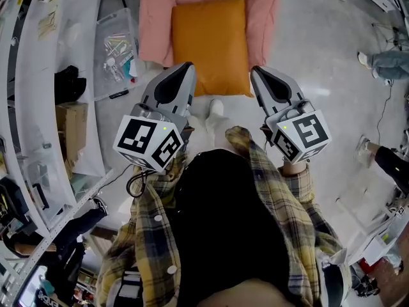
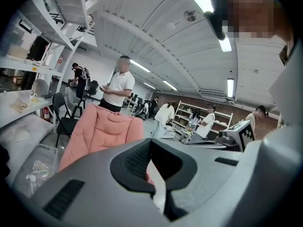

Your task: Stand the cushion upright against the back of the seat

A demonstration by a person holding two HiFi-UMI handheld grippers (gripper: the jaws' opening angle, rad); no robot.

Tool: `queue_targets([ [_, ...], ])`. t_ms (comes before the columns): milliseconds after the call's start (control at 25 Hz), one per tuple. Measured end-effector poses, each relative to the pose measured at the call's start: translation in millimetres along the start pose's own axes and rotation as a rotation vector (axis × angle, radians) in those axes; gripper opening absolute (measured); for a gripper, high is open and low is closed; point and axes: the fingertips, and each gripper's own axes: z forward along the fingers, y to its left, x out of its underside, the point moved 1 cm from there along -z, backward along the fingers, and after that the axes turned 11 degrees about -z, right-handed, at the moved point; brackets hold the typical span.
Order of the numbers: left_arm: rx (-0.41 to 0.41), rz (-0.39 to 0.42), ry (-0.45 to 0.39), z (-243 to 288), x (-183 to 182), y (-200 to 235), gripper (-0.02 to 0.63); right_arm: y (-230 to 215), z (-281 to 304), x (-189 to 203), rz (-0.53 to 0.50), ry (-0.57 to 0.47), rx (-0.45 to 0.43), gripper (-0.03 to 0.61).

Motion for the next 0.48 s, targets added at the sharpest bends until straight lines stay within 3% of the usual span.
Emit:
queue_targets([
  [280,0.025,-0.018,0.032,7,-6,23,0.003,7,26,-4,0.013,0.023,0.01,0.017],
  [480,0.078,-0.017,0.08,8,-16,49,0.003,20,49,-7,0.037,0.053,0.068,0.017],
])
